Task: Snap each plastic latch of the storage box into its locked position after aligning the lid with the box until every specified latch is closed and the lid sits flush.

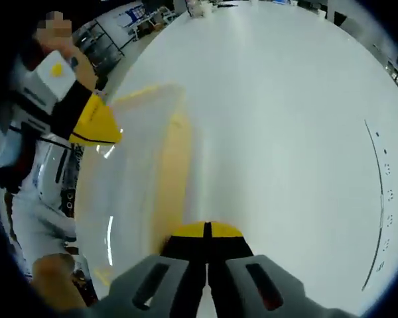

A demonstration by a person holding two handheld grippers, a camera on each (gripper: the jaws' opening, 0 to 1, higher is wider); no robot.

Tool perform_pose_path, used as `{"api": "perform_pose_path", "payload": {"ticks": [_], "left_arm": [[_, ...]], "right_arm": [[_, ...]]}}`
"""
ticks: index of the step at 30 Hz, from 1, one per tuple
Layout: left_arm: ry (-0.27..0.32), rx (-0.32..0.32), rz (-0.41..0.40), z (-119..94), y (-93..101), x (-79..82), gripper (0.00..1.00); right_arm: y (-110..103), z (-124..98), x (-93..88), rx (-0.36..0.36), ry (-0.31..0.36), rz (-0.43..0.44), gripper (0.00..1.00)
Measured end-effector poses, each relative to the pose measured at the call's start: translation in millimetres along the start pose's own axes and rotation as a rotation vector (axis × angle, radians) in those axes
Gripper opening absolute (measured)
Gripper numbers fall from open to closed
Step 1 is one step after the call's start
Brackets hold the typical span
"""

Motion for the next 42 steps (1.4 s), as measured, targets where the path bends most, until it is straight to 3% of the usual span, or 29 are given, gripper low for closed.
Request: {"api": "perform_pose_path", "payload": {"ticks": [4,13,14,15,16,19,22,24,27,28,36,42], "left_arm": [[0.020,-0.010,-0.002,0,1.3,-0.4,0.00],[-0.043,-0.016,0.019,1,2.4,7.0,0.00],[-0.045,-0.025,0.023,-1,2.1,6.7,0.00],[-0.036,-0.025,0.001,-4,3.0,8.7,0.00],[-0.026,-0.029,0.010,-4,5.8,10.1,0.00],[-0.013,-0.033,0.003,-6,10.5,14.0,0.00],[-0.007,-0.036,-0.002,-8,15.8,17.3,0.00],[0.000,-0.039,-0.002,-8,15.1,18.1,0.00],[0.043,-0.061,-0.028,-8,13.3,18.1,0.00],[0.056,-0.068,-0.027,-8,13.0,18.3,0.00],[0.177,-0.122,-0.042,-7,4.3,11.0,0.00],[0.252,-0.178,-0.041,-7,-1.8,3.1,0.00]], "right_arm": [[2,0,-0.3,0.028,-0.024,0.018,0.00],[4,-3,-4.5,0.058,-0.047,0.053,0.00],[3,-2,-12.2,0.104,-0.050,0.087,0.00],[1,-5,-14.2,0.080,-0.044,0.180,0.00],[-12,-3,-16.5,0.078,-0.025,0.088,0.00],[-22,0,-19.2,0.091,-0.008,0.109,0.00],[-10,-5,-17.2,0.108,0.000,0.129,0.00],[-6,-4,-18.7,0.075,-0.005,0.134,0.00],[2,-12,-17.6,0.111,0.003,0.190,0.00],[0,-7,-19.5,0.063,0.015,0.177,0.00],[7,-8,-12.3,0.042,0.152,0.225,0.00],[3,-2,-5.7,-0.029,0.248,0.131,0.00]]}}
Point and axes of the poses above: the point that each gripper's makers call its tool centre point, and the gripper's own axes: z roughly forward along the fingers, y roughly to its right, x roughly out of its top, the point moved 4 cm from there along -z, roughly backward along the fingers, and after that the axes turned 9 degrees about y, right-handed, at the moved point
